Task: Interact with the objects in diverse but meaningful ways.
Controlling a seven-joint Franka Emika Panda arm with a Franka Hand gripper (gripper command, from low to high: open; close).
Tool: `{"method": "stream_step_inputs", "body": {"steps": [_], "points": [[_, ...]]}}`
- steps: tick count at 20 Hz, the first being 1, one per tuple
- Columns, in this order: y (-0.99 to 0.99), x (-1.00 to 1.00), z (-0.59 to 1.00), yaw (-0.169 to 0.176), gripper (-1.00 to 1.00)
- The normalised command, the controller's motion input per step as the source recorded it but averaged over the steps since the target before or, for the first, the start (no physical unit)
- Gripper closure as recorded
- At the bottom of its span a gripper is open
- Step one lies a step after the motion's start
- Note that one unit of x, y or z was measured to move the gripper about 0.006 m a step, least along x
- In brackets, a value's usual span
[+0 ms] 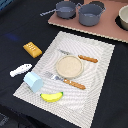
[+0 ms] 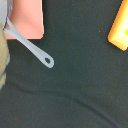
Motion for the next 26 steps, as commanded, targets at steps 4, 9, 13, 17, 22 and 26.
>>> {"method": "stream_step_inputs", "body": {"steps": [4,9,13,17,22,26], "points": [[0.00,0.03,0.00,-0.003,-1.00],[-0.15,0.28,-0.21,-0.038,-1.00],[-0.87,0.20,-0.35,-0.004,-1.00],[-0.93,0.13,-0.42,-0.006,-1.00],[-0.84,-0.03,-0.47,-0.034,-1.00],[-0.54,-0.15,-0.64,-0.077,-1.00]]}}
